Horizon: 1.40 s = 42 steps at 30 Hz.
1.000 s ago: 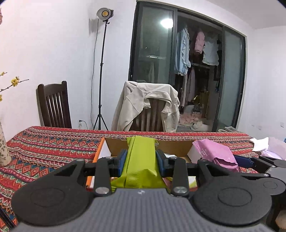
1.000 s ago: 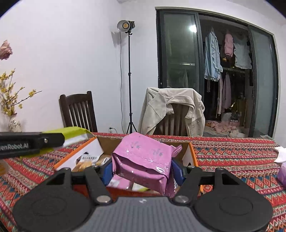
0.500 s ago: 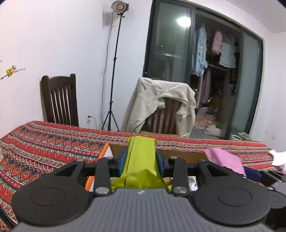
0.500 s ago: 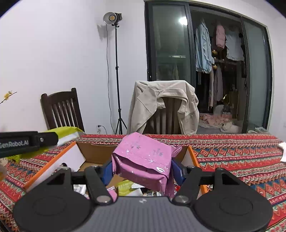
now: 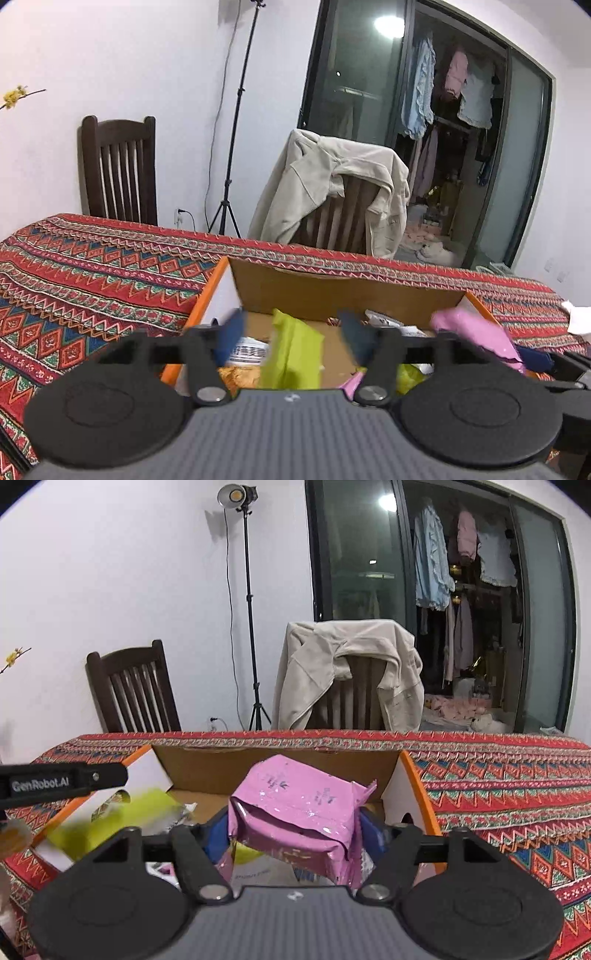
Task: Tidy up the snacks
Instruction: 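Carry the pink packet and green bar into the box and open both tools, then withdraw both tools from the box toward the remaining packets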
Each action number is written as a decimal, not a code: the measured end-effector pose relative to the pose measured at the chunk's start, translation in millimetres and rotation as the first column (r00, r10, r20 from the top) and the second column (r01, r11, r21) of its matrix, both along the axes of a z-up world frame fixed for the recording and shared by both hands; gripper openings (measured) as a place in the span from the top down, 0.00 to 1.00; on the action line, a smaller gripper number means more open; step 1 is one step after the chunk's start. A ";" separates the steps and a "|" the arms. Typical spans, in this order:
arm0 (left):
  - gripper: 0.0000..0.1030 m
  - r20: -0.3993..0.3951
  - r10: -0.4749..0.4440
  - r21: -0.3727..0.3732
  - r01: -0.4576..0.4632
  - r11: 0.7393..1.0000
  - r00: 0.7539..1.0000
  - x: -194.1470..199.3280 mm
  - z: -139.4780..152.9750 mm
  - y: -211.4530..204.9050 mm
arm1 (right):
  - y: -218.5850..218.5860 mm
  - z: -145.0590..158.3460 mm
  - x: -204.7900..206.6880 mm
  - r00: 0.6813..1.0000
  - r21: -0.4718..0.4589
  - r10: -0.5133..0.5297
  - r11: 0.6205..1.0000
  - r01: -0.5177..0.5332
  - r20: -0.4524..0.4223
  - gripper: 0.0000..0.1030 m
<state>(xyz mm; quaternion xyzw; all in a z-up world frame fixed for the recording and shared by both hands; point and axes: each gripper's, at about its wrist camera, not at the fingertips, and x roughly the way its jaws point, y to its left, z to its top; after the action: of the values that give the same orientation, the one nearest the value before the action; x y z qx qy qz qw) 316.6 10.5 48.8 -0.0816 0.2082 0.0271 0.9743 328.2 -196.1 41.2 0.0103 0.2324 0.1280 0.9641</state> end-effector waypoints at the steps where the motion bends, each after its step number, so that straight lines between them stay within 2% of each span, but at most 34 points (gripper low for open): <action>1: 0.14 0.010 0.014 0.008 -0.014 1.000 1.000 -1.7 0.7 -0.1 | 0.0 -1.0 -0.3 1.000 0.002 0.001 1.000 -0.001 -0.005 0.16; 2: 0.05 0.022 0.023 0.012 -0.023 1.000 1.000 -3.1 1.5 0.5 | -0.4 -1.3 -0.9 1.000 0.005 0.002 1.000 -0.002 -0.006 0.09; 3: 0.00 0.032 0.025 0.010 -0.025 1.000 0.999 -4.9 2.5 0.8 | -0.9 -1.0 -2.4 1.000 0.011 -0.001 1.000 0.001 -0.001 0.04; 5: 0.00 0.042 0.027 0.004 -0.027 1.000 0.999 -7.3 3.7 0.7 | -2.0 0.8 -3.9 1.000 0.016 -0.008 1.000 0.008 0.006 0.00; 12: 0.00 0.043 0.042 0.008 -0.042 0.999 0.998 -8.8 7.7 -1.0 | -4.0 4.4 -6.6 1.000 0.021 -0.009 1.000 0.009 0.007 0.00; 18: 0.00 0.058 0.057 0.000 -0.057 0.998 0.997 -19.1 23.5 -3.3 | -2.8 14.7 -12.9 1.000 0.022 -0.002 1.000 0.002 0.008 0.00; 28: 0.00 0.037 0.041 -0.028 -0.040 0.999 0.998 -58.8 50.5 8.4 | -4.9 42.8 -47.7 1.000 -0.003 0.011 1.000 -0.011 0.008 0.00; 35: 0.00 0.016 0.028 -0.015 -0.028 1.000 0.999 -103.7 46.2 26.7 | -4.5 44.8 -84.0 0.999 -0.010 0.038 0.999 -0.039 -0.028 0.00; 42: 0.00 -0.024 0.023 0.010 -0.023 1.000 0.999 -148.7 24.3 46.5 | 7.1 30.8 -123.2 0.996 -0.038 0.067 0.997 -0.069 -0.059 0.00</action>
<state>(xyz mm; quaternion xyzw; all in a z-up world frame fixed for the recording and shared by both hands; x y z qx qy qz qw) 167.9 57.0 73.2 -0.0787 0.2187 0.0402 0.9718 205.0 -189.0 72.0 -0.0132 0.2630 0.1559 0.9520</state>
